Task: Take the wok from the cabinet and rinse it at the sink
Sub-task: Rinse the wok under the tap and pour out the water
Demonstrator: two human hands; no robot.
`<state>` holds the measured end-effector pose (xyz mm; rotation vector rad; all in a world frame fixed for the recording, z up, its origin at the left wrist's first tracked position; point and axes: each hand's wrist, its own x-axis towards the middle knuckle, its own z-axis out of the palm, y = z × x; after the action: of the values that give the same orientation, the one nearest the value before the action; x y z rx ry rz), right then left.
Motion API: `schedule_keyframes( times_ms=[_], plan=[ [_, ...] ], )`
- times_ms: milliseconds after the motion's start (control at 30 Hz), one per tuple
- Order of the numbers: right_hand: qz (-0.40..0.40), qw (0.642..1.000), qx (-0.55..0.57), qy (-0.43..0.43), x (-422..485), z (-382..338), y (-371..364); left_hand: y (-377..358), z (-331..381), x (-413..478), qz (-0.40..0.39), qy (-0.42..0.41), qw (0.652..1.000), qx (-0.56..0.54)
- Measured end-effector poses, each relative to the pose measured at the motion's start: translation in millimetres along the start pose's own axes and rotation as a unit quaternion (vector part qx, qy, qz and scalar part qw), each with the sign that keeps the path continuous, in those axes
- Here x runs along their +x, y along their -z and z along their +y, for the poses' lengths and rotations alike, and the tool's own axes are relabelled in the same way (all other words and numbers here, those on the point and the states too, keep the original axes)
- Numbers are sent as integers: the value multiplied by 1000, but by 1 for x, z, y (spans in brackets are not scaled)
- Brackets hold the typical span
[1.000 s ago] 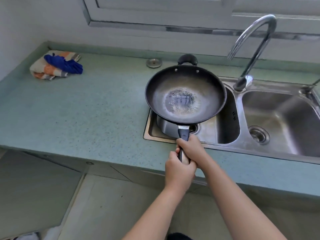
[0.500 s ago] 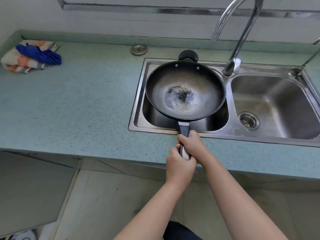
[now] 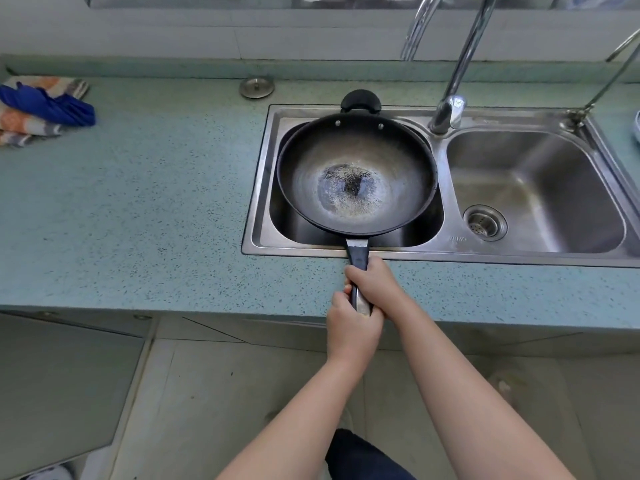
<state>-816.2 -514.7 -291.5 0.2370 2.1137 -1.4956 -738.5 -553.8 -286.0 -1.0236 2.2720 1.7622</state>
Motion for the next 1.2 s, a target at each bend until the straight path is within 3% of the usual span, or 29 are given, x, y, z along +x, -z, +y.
schedule_keyframes(
  times_ms=[467,867,1200],
  plan=[
    [82,989,-122,33,4,5,9,-6,-2,3,-18,18,1000,-18],
    [64,992,-93,47,-4,12,15,-8,-7,-3,-24,-5,999,-37],
    [77,993,-80,36,-15,15,18,12,-12,-5,-99,-77,991,36]
  ],
)
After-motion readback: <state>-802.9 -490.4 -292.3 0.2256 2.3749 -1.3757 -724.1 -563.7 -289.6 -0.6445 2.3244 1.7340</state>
